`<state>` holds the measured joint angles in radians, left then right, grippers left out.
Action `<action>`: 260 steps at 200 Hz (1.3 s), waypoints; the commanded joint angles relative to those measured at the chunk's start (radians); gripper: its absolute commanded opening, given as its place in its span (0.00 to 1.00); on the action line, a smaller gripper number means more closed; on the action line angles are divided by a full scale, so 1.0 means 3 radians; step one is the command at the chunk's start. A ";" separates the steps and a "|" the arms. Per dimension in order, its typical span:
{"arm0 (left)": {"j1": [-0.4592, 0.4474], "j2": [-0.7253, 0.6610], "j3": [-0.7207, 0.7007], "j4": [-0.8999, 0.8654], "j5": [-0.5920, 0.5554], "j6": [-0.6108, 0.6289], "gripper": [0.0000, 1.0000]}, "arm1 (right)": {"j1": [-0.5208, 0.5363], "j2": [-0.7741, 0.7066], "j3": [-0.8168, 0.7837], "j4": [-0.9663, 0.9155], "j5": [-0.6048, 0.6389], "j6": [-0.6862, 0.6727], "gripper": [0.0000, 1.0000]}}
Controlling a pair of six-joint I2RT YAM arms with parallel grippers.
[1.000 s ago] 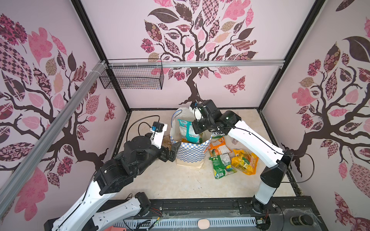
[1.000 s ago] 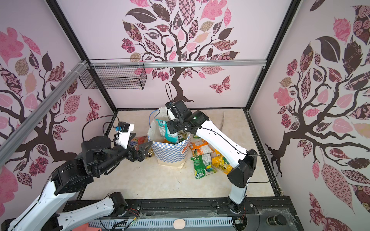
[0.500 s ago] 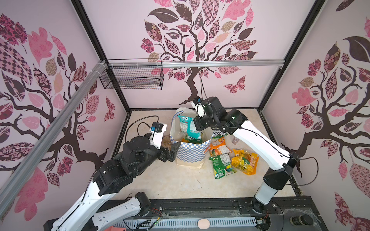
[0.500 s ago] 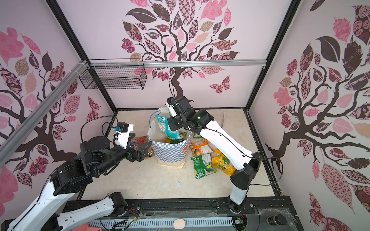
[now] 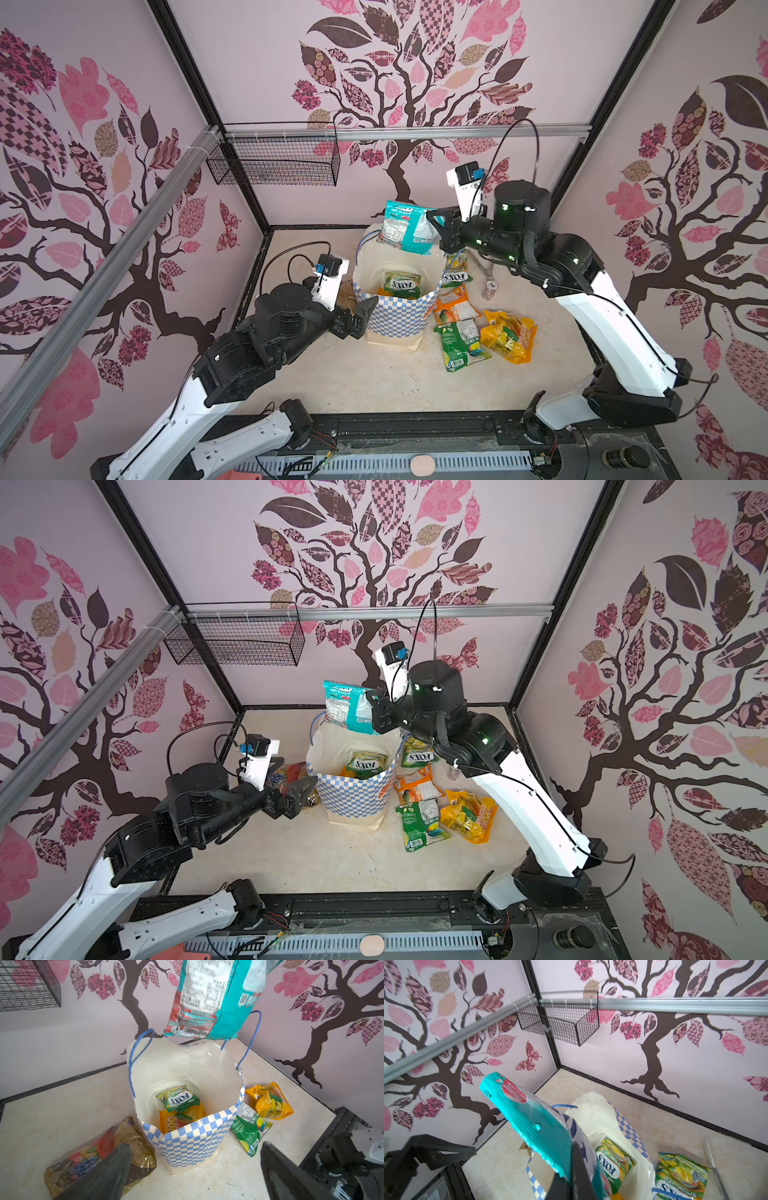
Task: Take the snacks out of the paper bag
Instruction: Place the snack at the bottom-center of the table.
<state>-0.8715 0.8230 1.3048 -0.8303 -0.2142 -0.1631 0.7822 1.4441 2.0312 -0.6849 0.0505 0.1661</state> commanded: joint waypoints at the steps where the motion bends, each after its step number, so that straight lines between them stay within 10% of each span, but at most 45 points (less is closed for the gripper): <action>1: -0.0010 -0.0028 -0.0061 0.0162 0.0387 0.0121 0.99 | 0.0003 -0.0307 0.0122 0.0358 0.0020 0.0102 0.00; 166: -0.0012 0.0128 -0.0024 0.0359 0.1713 0.0395 0.98 | 0.0001 -0.2216 -0.2287 0.1390 0.2350 -0.0148 0.00; 260: -0.0013 0.0271 0.0106 -0.0025 0.1358 0.0677 0.98 | 0.0000 -0.2632 -0.3222 0.0333 0.1723 0.0508 0.00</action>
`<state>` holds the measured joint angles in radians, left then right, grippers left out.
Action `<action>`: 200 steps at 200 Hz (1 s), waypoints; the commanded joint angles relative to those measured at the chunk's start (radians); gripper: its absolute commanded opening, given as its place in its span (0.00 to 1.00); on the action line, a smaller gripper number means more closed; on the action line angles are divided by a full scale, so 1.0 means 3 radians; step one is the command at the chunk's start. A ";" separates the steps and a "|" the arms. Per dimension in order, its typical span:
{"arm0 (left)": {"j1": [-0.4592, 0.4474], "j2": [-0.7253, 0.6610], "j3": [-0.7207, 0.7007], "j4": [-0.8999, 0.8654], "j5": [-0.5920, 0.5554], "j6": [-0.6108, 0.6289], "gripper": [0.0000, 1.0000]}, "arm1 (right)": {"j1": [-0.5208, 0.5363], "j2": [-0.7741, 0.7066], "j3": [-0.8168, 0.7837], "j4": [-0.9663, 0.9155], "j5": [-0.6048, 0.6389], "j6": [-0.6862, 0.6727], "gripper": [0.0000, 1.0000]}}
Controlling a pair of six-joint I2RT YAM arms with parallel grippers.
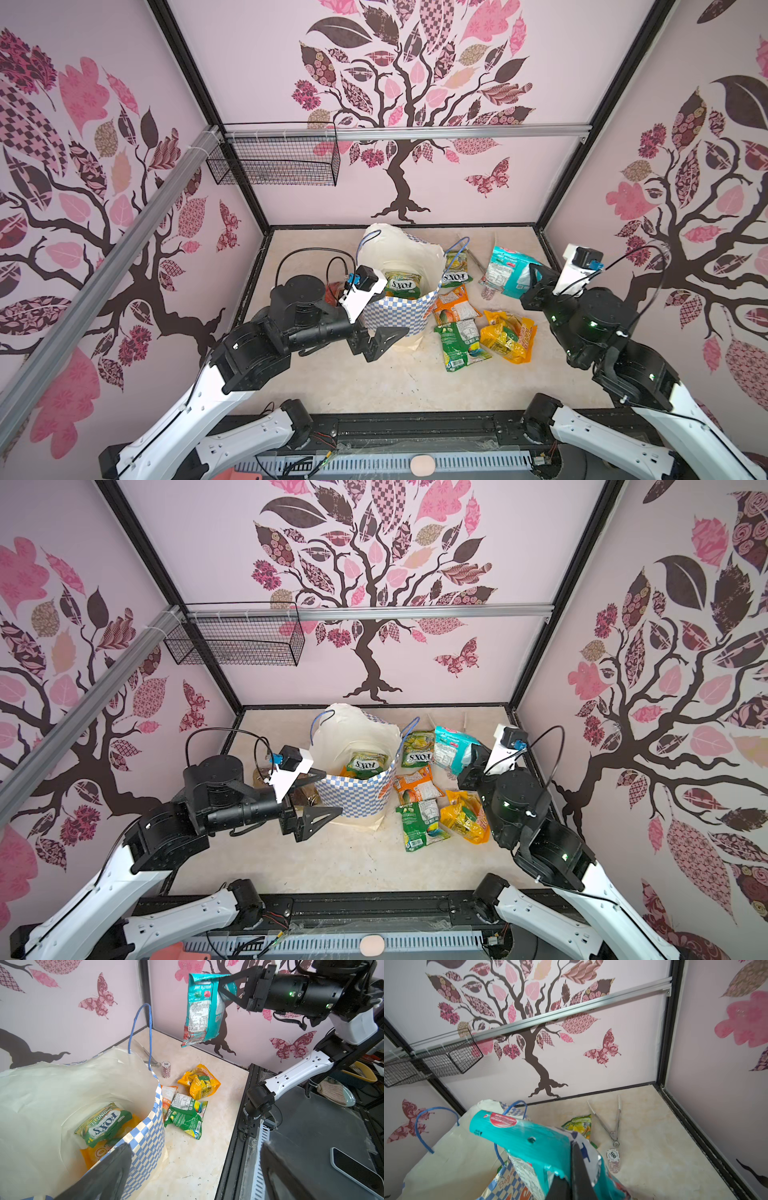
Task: Take the snacks out of the paper bag
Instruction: Place the snack at the bottom-center of the table.
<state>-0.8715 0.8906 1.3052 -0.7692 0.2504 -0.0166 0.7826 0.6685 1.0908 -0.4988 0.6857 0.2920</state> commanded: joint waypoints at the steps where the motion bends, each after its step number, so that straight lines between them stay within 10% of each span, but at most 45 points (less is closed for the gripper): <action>1: -0.0014 0.0050 0.0111 -0.0241 -0.0206 0.0196 0.98 | -0.0001 -0.0046 -0.0092 -0.0299 -0.0412 0.0081 0.00; 103: -0.0010 0.0140 0.0343 -0.0930 -0.0832 0.0730 0.99 | -0.0001 0.0250 -0.0921 -0.0309 -0.2666 0.0028 0.00; 200: -0.0013 0.0148 0.0261 -0.0697 -0.0852 0.0695 0.99 | -0.0001 0.0267 -0.1923 0.0661 -0.3033 0.0745 0.00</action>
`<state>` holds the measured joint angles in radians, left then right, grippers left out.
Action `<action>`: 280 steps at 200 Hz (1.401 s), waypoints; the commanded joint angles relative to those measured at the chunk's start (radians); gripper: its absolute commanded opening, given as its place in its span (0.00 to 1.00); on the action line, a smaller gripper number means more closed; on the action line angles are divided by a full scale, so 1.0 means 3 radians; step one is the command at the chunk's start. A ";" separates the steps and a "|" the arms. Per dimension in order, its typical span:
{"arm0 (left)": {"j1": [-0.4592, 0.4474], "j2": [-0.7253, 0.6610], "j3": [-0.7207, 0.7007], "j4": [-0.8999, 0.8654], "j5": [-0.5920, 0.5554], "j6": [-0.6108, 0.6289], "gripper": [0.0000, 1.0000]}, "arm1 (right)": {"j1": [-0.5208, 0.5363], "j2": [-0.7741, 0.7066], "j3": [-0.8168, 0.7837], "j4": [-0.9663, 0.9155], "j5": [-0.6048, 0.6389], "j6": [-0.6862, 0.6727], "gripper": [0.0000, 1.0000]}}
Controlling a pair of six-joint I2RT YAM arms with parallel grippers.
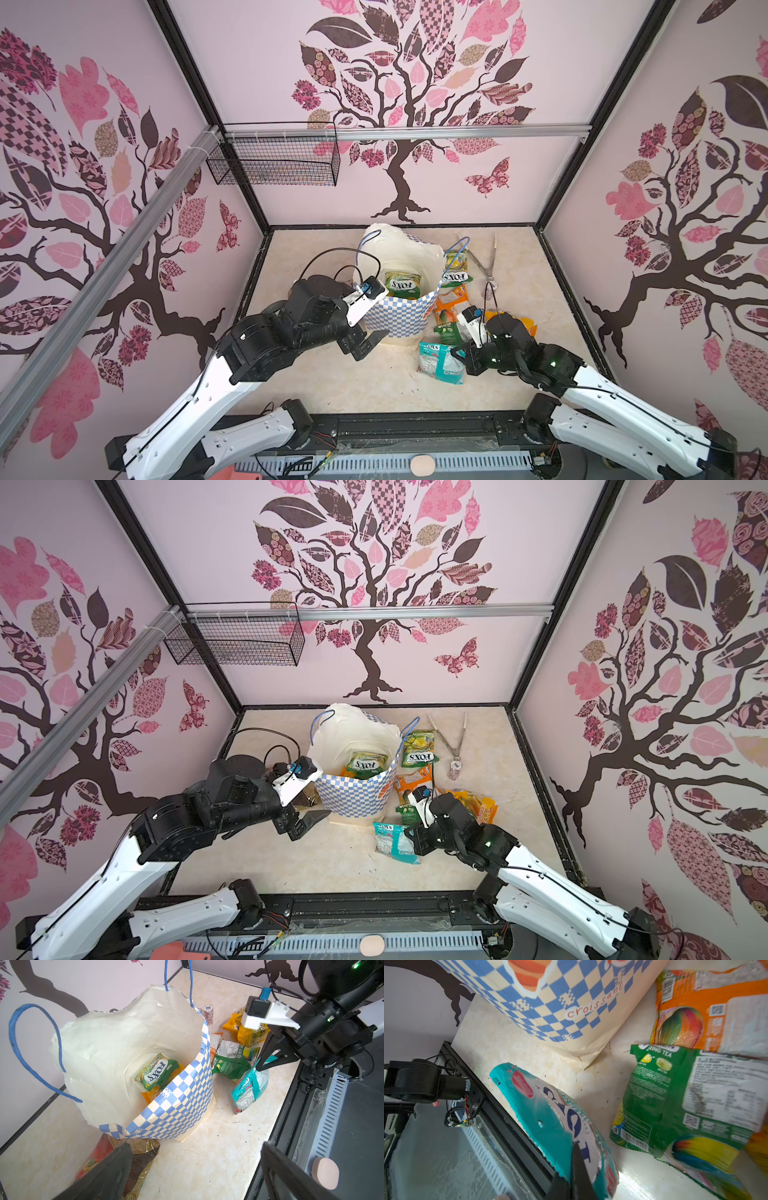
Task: Take the snacks out of the paper bag
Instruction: Place the snack at the bottom-center of the table.
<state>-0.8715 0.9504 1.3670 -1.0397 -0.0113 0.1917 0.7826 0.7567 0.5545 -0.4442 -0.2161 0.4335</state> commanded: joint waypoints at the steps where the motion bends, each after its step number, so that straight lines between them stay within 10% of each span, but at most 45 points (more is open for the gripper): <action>1: -0.0014 -0.0053 0.0050 0.0212 0.0024 -0.0002 0.99 | 0.0002 -0.0029 -0.0145 0.0491 -0.0011 0.0283 0.00; 76: -0.0010 -0.0103 -0.0025 0.0304 0.0009 -0.0085 0.99 | -0.0001 0.0326 -0.0573 0.1176 0.0627 0.0621 0.01; 186: -0.0014 -0.0139 -0.0122 0.0413 -0.0049 -0.0135 0.98 | -0.0001 0.0477 -0.0555 0.1107 0.0920 0.0681 0.29; 280: -0.0013 -0.0144 -0.0108 0.0469 -0.0314 -0.0153 0.99 | -0.0001 -0.0042 0.0083 0.0538 0.1470 0.0508 0.90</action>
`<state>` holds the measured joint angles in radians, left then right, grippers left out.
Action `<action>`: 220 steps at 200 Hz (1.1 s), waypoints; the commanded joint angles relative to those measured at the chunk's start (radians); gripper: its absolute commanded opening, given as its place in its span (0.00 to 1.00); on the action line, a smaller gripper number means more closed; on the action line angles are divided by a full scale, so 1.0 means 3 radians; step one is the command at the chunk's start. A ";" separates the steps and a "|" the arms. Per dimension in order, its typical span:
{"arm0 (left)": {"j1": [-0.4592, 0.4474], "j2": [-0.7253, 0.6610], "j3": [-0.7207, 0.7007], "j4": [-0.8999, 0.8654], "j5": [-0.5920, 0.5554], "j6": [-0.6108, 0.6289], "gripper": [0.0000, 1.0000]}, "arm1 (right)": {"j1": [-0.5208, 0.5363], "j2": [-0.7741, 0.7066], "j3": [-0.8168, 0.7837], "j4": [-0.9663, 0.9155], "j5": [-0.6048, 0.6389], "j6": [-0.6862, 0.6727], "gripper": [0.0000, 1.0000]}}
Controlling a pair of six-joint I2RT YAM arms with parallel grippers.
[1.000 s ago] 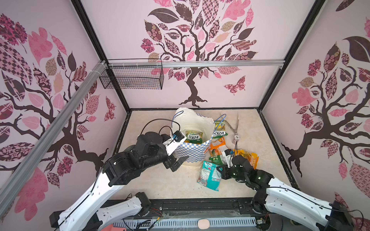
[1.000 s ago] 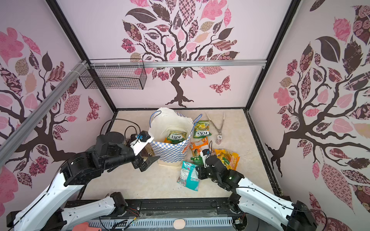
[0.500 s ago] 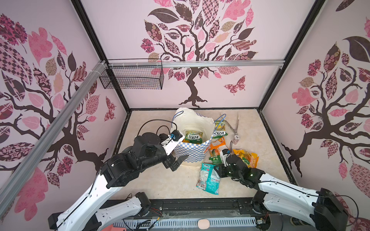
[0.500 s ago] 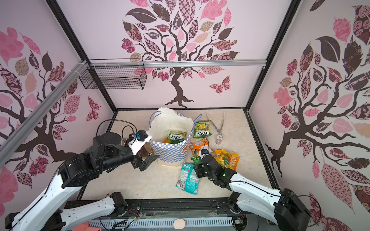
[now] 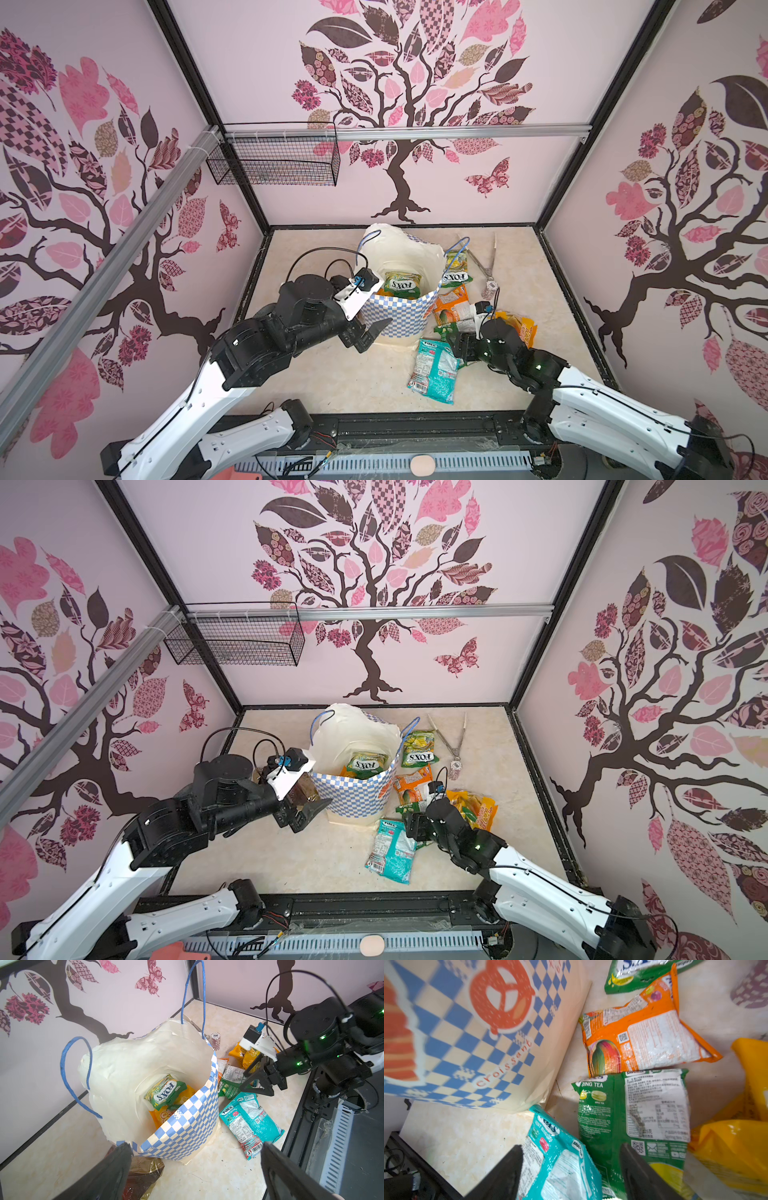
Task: Take the snacks out of the paper bag
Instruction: Place the snack at the bottom-center of the table, then pick up the snack from the paper bag.
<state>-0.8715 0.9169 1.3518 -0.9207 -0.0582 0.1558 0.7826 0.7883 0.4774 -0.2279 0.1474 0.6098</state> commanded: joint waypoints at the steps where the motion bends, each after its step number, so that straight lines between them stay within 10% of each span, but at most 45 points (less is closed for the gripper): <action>1: -0.0014 -0.0033 -0.0057 0.0072 -0.0161 -0.0034 0.99 | -0.0001 -0.0150 0.0348 -0.0185 0.0269 -0.0084 0.91; 92: -0.0014 -0.0311 -0.0190 0.0402 -0.0537 -0.0090 0.98 | -0.0019 -0.0260 0.1463 0.0098 0.1072 -0.1076 1.00; 162: -0.0014 -0.0494 -0.0217 0.0432 -0.0619 -0.0197 0.99 | -0.0018 0.0391 0.2656 0.0105 0.0190 -0.1621 1.00; 220: -0.0010 -0.0568 -0.0212 0.0358 -0.0655 -0.0247 0.99 | -0.0021 0.1814 0.4221 -0.1278 -0.0733 -0.1847 1.00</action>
<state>-0.8715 0.7578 1.3067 -0.8097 -0.2417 0.0994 0.7776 1.1717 1.5856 -0.3515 0.0547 0.1028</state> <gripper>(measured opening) 0.986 0.996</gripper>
